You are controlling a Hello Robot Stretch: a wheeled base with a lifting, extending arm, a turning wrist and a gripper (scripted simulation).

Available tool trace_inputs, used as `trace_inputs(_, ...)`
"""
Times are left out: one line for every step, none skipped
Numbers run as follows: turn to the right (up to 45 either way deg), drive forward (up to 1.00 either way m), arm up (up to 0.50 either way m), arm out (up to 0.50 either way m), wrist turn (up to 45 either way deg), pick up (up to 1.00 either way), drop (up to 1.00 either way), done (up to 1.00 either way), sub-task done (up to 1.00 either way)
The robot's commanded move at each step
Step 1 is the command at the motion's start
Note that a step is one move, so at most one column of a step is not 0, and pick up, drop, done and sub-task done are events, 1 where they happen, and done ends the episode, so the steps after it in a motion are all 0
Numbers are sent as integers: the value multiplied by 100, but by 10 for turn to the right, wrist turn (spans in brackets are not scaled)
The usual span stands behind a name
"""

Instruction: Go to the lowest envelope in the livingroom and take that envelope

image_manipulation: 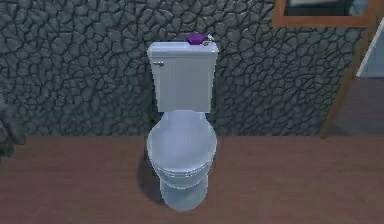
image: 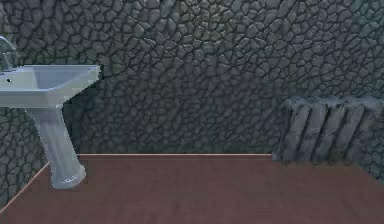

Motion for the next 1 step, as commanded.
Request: trace_inputs(450, 0, 0, 0, 0, 0, 0, 0, 0)
